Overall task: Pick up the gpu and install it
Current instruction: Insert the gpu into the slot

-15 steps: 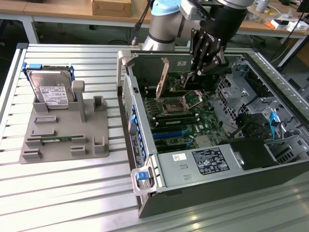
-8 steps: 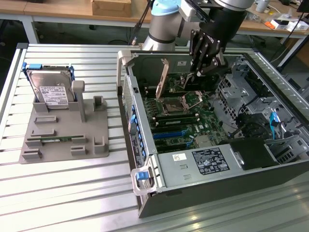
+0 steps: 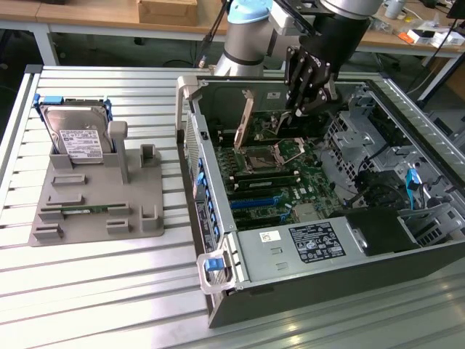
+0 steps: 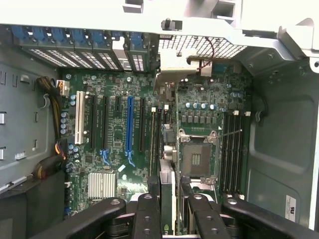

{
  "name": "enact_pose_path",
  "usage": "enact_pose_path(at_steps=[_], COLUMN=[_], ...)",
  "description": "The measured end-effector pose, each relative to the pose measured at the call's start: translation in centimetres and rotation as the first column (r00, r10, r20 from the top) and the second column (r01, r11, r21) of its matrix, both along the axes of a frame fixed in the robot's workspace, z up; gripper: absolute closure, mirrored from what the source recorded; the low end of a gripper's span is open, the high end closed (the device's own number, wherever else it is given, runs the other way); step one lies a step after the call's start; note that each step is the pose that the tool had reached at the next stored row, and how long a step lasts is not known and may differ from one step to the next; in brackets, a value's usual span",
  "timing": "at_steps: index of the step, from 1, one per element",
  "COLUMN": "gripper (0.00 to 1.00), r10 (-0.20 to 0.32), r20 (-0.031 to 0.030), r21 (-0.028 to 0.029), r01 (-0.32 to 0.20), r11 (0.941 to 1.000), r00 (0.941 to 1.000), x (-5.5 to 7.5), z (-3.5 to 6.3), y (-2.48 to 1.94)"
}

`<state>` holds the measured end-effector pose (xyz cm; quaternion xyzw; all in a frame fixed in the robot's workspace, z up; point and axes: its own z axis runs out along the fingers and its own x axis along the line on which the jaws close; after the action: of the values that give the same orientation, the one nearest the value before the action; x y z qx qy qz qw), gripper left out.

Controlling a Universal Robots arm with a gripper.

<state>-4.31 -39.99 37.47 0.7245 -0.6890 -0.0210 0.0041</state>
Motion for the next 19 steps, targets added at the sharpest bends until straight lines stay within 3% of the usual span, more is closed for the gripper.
enact_pose_path(at_steps=[19], gripper=[0.73], r10=[0.0], r20=[0.0], r21=[0.0], r01=[0.0], r11=[1.0], r00=[1.0], x=[0.0], z=[-0.72], y=[-0.03])
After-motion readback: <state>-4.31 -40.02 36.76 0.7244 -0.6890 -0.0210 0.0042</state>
